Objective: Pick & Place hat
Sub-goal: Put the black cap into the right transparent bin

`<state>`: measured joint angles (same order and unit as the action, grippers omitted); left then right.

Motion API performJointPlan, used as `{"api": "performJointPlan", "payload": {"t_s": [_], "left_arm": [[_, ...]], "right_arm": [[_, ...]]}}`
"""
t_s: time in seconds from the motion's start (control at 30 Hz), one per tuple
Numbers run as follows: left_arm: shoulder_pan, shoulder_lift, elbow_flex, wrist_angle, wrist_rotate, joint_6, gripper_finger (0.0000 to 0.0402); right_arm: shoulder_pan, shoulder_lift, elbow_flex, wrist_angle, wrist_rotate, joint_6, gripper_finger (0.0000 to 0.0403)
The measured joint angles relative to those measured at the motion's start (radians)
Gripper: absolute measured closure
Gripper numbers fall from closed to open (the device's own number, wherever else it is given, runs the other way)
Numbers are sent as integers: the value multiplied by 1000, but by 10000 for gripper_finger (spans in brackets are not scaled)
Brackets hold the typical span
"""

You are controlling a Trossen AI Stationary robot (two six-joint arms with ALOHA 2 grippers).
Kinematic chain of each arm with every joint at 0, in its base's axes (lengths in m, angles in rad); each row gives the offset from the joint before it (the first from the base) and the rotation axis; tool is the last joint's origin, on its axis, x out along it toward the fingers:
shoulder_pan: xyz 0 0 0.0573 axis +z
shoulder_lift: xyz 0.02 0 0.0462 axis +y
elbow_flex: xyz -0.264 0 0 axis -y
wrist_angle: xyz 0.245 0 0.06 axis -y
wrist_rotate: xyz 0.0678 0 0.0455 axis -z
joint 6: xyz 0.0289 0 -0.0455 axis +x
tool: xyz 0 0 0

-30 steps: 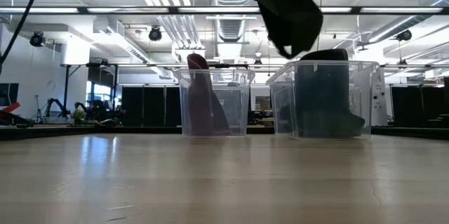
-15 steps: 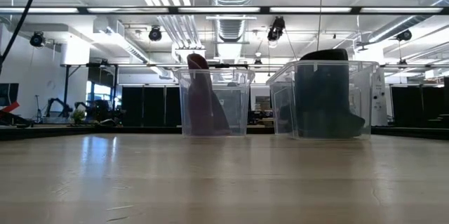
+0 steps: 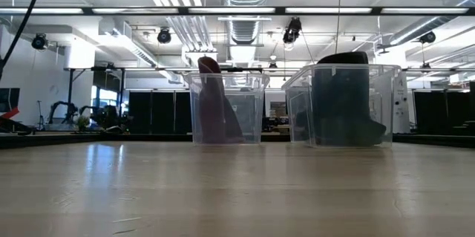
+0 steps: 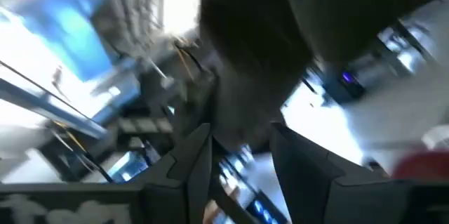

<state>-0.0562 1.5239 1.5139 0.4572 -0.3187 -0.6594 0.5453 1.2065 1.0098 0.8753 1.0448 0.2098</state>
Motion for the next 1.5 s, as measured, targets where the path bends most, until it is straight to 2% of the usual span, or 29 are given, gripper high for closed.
{"api": "performJointPlan", "payload": {"t_s": [0.1, 0.3, 0.4, 0.73, 1.1, 1.33, 1.5], "left_arm": [[10, -2, 0, 23, 27, -21, 392], [21, -5, 0, 65, 67, -44, 392], [31, -4, 0, 64, 76, -67, 392], [54, -4, 0, 71, 130, -75, 392], [55, -4, -29, 62, 153, -86, 392], [55, -1, -68, 63, 155, -114, 392], [56, -1, -68, 65, 159, -103, 392]], "right_arm": [[-14, -6, 3, 35, -16, -59, 262], [-65, -1, 11, 14, -100, -35, 257], [-85, 6, 12, 11, -109, -26, 260], [-178, 6, 12, -99, -208, 153, 264], [-241, 6, 11, -104, -312, 180, 269], [-253, 34, 11, -117, -322, 195, 283], [-252, 58, 12, -117, -320, 202, 311]]}}
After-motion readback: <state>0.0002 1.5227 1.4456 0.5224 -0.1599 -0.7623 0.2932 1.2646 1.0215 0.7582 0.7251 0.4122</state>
